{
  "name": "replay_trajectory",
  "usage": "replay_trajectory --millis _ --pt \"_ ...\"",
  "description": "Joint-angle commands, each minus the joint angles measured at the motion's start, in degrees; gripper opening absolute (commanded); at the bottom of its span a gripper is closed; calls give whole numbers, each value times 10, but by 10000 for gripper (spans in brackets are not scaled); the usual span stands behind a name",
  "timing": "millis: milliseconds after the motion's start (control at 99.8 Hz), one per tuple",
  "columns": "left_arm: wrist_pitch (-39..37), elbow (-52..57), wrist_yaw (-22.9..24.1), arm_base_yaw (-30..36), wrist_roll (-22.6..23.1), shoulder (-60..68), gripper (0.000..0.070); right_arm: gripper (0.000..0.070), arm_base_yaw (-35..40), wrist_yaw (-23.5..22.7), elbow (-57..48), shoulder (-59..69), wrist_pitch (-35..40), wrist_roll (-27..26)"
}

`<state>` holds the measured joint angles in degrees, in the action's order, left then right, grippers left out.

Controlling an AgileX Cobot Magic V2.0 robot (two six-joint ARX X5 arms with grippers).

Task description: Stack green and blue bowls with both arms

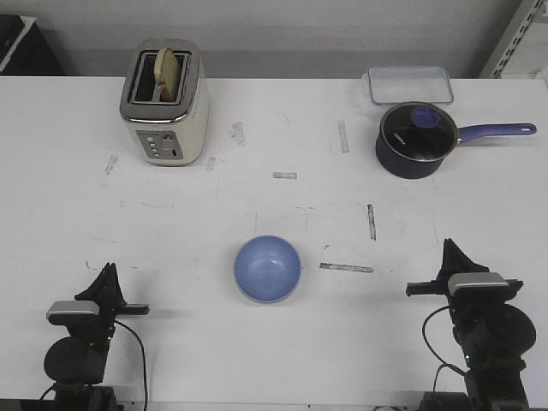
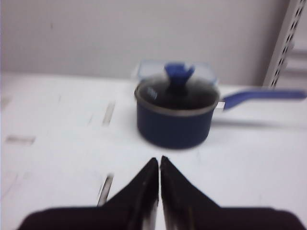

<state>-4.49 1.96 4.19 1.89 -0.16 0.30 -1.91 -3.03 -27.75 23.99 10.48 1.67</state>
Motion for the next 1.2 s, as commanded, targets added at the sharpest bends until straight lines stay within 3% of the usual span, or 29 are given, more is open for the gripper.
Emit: replay_trajectory --millis 0,80,210,491,701,1192 --pt "-8 -12 -1 0 -3 -1 1 0 0 29 21 -9 -7 -2" --pt "-7 -12 -1 0 -3 -1 1 0 0 60 58 -31 -24 -8" --pt "-8 -12 -1 0 -3 -1 1 0 0 57 135 -85 -64 -8" --pt "-8 -12 -1 0 -3 -1 1 0 2 -2 271 -236 -116 -12" --pt "-7 -12 -1 0 -3 -1 1 0 3 31 270 -239 -94 -40" --pt "-8 -12 -1 0 -3 -1 1 0 3 31 270 -239 -105 -45"
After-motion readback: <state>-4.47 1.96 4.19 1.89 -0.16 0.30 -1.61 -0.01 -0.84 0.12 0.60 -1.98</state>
